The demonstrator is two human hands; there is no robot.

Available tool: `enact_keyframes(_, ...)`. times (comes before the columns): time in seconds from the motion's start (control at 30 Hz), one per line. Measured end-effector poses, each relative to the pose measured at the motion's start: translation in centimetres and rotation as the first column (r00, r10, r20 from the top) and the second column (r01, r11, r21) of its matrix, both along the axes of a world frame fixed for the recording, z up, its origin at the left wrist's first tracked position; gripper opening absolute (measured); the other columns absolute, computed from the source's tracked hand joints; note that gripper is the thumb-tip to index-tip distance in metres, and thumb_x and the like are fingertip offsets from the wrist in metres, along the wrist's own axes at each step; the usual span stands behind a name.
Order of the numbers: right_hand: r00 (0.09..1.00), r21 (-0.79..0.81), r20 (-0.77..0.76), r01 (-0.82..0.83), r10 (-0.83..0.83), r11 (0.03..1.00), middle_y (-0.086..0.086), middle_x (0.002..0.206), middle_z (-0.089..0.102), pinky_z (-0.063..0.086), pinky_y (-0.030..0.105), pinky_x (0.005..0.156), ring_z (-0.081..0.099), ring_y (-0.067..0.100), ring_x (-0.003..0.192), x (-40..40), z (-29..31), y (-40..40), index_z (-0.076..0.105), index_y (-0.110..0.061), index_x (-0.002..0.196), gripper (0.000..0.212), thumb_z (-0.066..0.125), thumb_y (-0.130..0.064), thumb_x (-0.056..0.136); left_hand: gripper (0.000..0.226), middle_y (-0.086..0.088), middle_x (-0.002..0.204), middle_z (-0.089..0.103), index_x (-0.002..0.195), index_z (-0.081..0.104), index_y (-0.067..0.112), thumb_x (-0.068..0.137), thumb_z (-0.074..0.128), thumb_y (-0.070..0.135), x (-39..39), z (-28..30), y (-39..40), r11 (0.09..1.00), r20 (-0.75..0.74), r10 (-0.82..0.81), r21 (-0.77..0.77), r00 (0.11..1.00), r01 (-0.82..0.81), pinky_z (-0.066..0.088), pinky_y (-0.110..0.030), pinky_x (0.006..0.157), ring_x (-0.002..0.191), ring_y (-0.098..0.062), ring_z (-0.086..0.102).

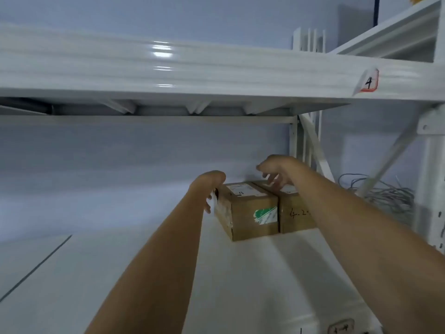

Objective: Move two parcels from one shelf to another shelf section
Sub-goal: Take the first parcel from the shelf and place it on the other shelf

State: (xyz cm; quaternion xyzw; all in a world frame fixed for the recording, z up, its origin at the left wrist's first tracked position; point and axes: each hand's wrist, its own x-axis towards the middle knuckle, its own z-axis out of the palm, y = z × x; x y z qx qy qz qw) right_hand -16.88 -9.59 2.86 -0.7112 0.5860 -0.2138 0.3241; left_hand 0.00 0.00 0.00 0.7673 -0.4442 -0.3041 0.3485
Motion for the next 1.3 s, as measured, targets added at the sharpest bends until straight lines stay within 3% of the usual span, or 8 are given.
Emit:
enact_keyframes(0.23,0.995,0.089,-0.090,-0.039,0.047,0.995,0.024,0.101,0.060,0.055,0.049,0.103,0.064,0.039,0.087,0.2,-0.1,-0.1,0.055,0.011,0.138,0.050,0.049,-0.028,0.107,0.055,-0.023,0.154,0.038,0.152,0.035,-0.001,0.106,0.039,0.030,-0.8,-0.2,-1.6,0.999,-0.206,0.045,0.039,0.978,-0.038,0.053,-0.069,0.090,0.132,-0.049,0.048)
enact_keyframes(0.5,0.989,0.068,-0.100,-0.100,0.106,0.993,0.027,0.103,0.059,0.056,0.046,0.102,0.064,0.038,0.092,0.4,-0.3,-0.8,0.056,0.008,0.128,0.037,0.050,-0.021,0.106,0.021,-0.024,0.122,0.057,0.092,0.055,-0.001,0.099,0.040,0.012,-2.4,-0.5,-0.6,0.994,-0.194,0.102,0.048,0.976,-0.095,0.058,-0.059,0.092,0.118,-0.047,0.061)
enact_keyframes(0.57,0.993,0.085,-0.040,-0.107,0.111,0.991,0.022,0.094,0.058,0.060,0.040,0.092,0.062,0.033,0.085,0.4,-0.8,-1.1,0.061,0.006,0.108,0.026,0.050,-0.017,0.105,0.023,-0.023,0.120,0.060,0.087,0.056,0.000,0.099,0.039,0.011,-2.3,-0.7,0.3,0.990,-0.198,0.133,0.063,0.971,-0.123,0.057,-0.055,0.095,0.115,-0.044,0.065)
enact_keyframes(0.67,0.991,0.094,0.090,-0.112,0.104,0.989,0.010,0.075,0.050,0.051,0.035,0.056,0.048,0.022,0.058,0.6,-1.6,-1.0,0.053,-0.005,0.079,0.029,0.045,-0.013,0.106,0.032,-0.017,0.100,0.057,0.082,0.058,0.001,0.103,0.037,0.013,-1.8,-1.1,1.4,0.986,-0.236,0.167,0.037,0.957,-0.162,0.054,-0.050,0.101,0.103,-0.038,0.060)
enact_keyframes(0.9,0.966,0.155,0.179,-0.216,0.187,0.964,0.014,0.085,0.057,0.054,0.044,0.099,0.057,0.027,0.077,0.2,-3.0,1.1,0.058,-0.003,0.092,0.014,0.050,-0.003,0.103,0.022,-0.014,0.110,0.059,0.111,0.062,0.007,0.100,0.044,0.012,-1.3,-2.2,2.8,0.984,-0.206,0.175,-0.002,0.963,-0.179,0.056,-0.040,0.061,0.080,-0.030,0.060)
enact_keyframes(1.03,0.911,0.203,0.369,-0.274,0.186,0.940,0.016,0.098,0.064,0.056,0.048,0.094,0.063,0.031,0.083,-0.1,-3.3,2.6,0.060,-0.005,0.113,0.011,0.055,-0.010,0.105,0.021,-0.012,0.109,0.062,0.118,0.060,0.006,0.099,0.052,0.010,-1.3,-2.1,4.1,0.971,-0.226,0.165,-0.136,0.960,-0.199,0.056,-0.040,0.061,0.078,-0.029,0.061)
enact_keyframes(1.2,0.788,0.101,0.592,-0.278,0.167,0.955,0.013,0.099,0.070,0.052,0.049,0.105,0.066,0.033,0.102,0.2,-5.0,3.4,0.064,-0.010,0.095,0.021,0.053,-0.022,0.108,0.022,-0.013,0.115,0.064,0.117,0.061,0.002,0.100,0.054,0.012,0.1,-3.0,5.3,0.903,-0.331,0.172,-0.323,0.928,-0.283,0.056,-0.041,0.066,0.081,-0.029,0.064)
enact_keyframes(1.3,0.773,0.035,0.620,-0.201,0.136,0.979,0.013,0.118,0.074,0.048,0.055,0.109,0.068,0.032,0.114,0.7,-5.9,3.6,0.060,-0.006,0.127,0.032,0.062,-0.026,0.102,0.028,-0.013,0.118,0.071,0.122,0.066,0.001,0.100,0.055,0.014,1.0,-3.7,5.8,0.891,-0.361,0.135,-0.364,0.923,-0.272,0.060,-0.040,0.070,0.086,-0.029,0.068)
